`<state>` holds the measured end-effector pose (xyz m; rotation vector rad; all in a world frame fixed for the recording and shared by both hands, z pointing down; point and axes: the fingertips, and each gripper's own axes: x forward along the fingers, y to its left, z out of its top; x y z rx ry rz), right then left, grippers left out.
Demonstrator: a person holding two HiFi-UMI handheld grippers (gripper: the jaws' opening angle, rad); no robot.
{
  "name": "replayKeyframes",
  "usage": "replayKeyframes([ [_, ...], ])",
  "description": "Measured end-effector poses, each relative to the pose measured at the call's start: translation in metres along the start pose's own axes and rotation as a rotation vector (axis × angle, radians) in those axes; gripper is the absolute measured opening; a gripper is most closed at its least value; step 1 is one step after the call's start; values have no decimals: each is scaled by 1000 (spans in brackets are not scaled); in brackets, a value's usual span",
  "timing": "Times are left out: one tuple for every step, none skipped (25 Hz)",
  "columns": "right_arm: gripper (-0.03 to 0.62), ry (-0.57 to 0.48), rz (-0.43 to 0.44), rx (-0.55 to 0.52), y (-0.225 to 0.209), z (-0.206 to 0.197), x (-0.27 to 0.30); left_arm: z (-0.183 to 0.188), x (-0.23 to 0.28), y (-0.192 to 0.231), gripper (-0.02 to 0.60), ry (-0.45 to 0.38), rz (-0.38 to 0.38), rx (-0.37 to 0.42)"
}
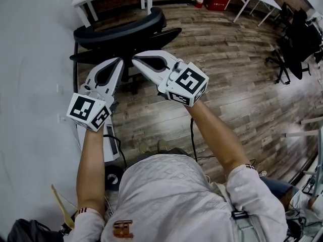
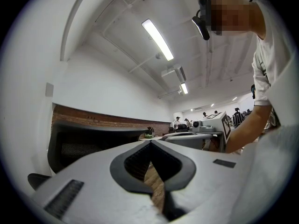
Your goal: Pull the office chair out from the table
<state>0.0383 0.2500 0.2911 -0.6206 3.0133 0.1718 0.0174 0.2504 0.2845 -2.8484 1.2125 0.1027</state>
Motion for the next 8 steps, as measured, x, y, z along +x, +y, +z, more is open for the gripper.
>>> replayKeyframes([
  [0, 1, 1, 0, 0, -1, 1, -1, 0, 1, 0, -1, -1, -2],
  [0, 2, 1, 0, 0, -2, 1, -1, -1, 2, 0, -3, -2, -4],
  [0, 3, 2, 0, 1, -3, 2, -2, -1, 2, 0, -4, -2, -6],
  [0, 3, 3, 0, 2, -3, 2, -3, -2, 2, 0, -5, -3, -7],
  [0, 2, 4, 0, 3, -4, 3, -3, -3, 2, 0, -7, -4, -8],
  [0, 2, 4, 0, 3, -5, 3, -4, -3, 2, 0, -8, -6, -8],
  [0, 2, 4, 0, 4, -5, 3, -4, -4, 2, 0, -9, -7, -9],
  [0, 2, 4, -1, 4, -6, 3, -5, -4, 1, 0, -11, -8, -9],
])
